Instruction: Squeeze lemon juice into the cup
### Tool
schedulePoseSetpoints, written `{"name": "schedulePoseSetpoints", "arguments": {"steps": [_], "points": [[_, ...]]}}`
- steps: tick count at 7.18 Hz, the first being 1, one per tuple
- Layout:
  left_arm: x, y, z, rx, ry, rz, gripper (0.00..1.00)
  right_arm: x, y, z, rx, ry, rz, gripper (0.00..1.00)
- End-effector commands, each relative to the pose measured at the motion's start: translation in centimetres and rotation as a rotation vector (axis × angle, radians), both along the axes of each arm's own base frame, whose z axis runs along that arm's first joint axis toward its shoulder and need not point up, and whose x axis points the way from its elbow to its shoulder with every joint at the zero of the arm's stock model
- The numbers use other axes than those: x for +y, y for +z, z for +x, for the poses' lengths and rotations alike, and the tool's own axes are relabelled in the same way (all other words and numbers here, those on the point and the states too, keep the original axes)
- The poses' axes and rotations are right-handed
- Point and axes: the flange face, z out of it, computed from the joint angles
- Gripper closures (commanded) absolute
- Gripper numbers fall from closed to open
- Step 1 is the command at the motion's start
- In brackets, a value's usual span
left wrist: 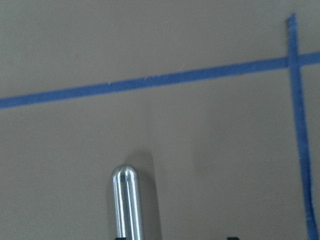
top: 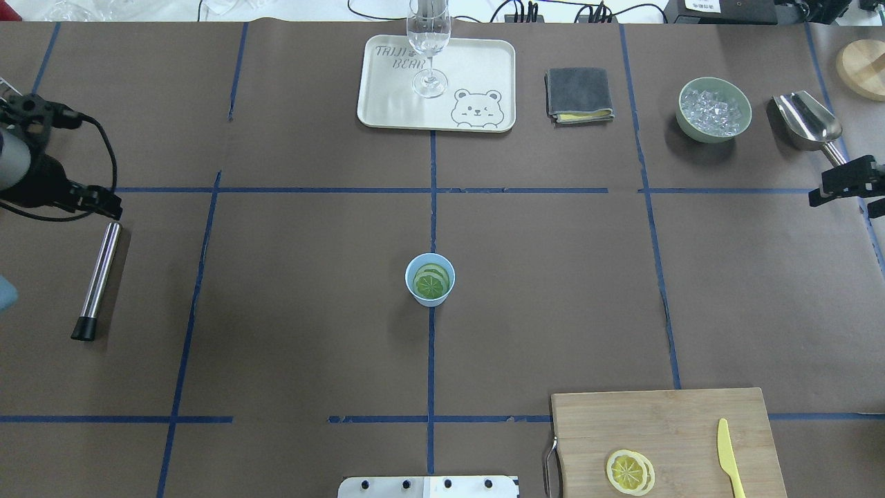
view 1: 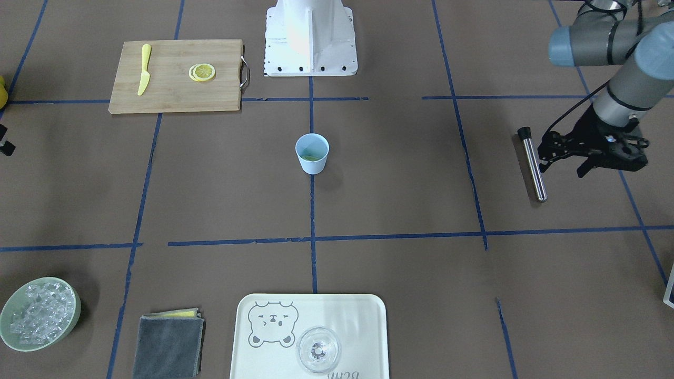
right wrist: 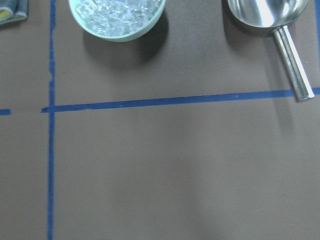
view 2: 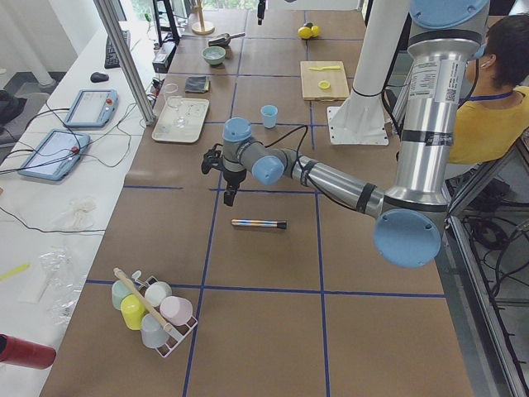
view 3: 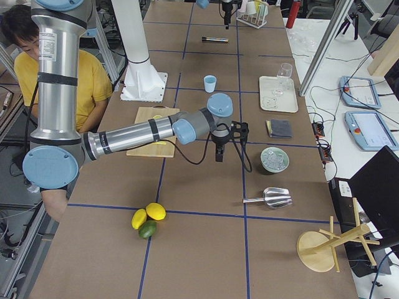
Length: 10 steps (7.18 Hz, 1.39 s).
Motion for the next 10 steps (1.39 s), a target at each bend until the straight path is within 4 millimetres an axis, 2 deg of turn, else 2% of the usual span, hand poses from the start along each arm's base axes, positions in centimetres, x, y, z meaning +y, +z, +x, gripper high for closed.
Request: {"name": "schedulePoseSetpoints", "arguments": {"steps": [1, 2, 3, 4, 5, 6, 7, 8, 9, 10], "points": [[0.7, 5.0, -15.6, 0.004, 0.037, 0.113, 0.0, 0.3, 6.9, 5.7, -0.004, -0.066, 0.056, 0.0], [0.3, 8.0, -16.2, -0.01, 0.033, 0.052, 0.0, 2.1, 9.3, 7.5, 0.021, -0.076, 0.054, 0.0], [0.5, 10.8, -17.3, -0.023, 0.034, -0.014, 0.0, 2.5, 11.0, 8.7, 0.023, -0.098, 0.037, 0.0], [2.4, 14.2, -17.5, -0.033, 0.096, -0.033, 0.0, 1.9, 10.0, 8.7, 0.038, -0.098, 0.049, 0.0], [4.4, 15.3, -17.7, -0.035, 0.098, -0.057, 0.0, 0.4, 11.6, 8.9, 0.08, -0.102, 0.041, 0.0], [5.9, 16.3, -17.9, -0.038, 0.093, -0.093, 0.0, 0.4, 12.7, 9.2, 0.088, -0.099, 0.024, 0.0], [5.5, 16.0, -17.8, -0.032, 0.043, -0.155, 0.0, 1.2, 11.9, 9.2, 0.068, -0.1, 0.028, 0.0], [5.3, 14.1, -17.8, -0.035, 0.034, -0.203, 0.0, 1.6, 13.2, 9.2, 0.086, -0.107, 0.01, 0.0], [4.6, 12.3, -18.5, -0.036, 0.019, -0.265, 0.0, 2.4, 13.5, 9.3, 0.073, -0.108, -0.002, 0.0], [4.7, 13.2, -19.5, -0.038, -0.001, -0.317, 0.0, 2.4, 13.5, 9.2, 0.073, -0.109, 0.0, 0.0]]}}
